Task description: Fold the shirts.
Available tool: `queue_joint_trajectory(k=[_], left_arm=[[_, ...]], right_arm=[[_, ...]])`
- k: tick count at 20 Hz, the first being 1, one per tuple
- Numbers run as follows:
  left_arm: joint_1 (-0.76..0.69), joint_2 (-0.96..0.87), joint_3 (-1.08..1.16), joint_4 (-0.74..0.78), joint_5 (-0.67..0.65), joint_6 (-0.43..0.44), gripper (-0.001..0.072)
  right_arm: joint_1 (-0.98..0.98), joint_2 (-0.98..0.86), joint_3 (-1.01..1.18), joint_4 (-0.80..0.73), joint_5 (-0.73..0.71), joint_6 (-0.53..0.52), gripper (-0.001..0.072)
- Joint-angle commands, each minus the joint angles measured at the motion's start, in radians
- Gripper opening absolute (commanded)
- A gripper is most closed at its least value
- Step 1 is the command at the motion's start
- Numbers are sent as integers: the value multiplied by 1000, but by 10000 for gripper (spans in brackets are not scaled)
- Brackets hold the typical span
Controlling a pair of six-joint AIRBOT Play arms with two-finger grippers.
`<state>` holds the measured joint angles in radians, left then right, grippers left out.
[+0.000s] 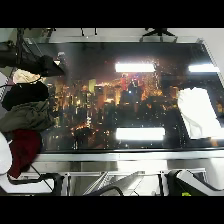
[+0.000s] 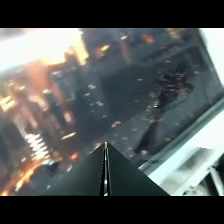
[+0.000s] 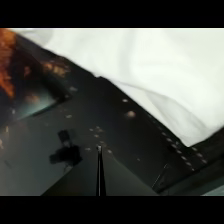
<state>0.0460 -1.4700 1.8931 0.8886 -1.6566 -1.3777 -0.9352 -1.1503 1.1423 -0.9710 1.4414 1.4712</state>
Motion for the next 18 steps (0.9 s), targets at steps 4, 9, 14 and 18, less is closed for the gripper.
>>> queue_joint_trajectory(k=[4, 9, 14, 18], left_arm=[[93, 433, -715, 80, 108, 36, 17], [195, 761, -1190, 77, 108, 35, 17], [210, 897, -1323, 79, 138, 34, 18], [210, 957, -1331, 79, 138, 21, 18]], right_arm=[[336, 295, -175, 82, -62, -97, 19], [535, 475, -393, 74, -190, -122, 19], [561, 458, -397, 78, -161, -117, 19], [561, 458, -397, 78, -161, -117, 19]])
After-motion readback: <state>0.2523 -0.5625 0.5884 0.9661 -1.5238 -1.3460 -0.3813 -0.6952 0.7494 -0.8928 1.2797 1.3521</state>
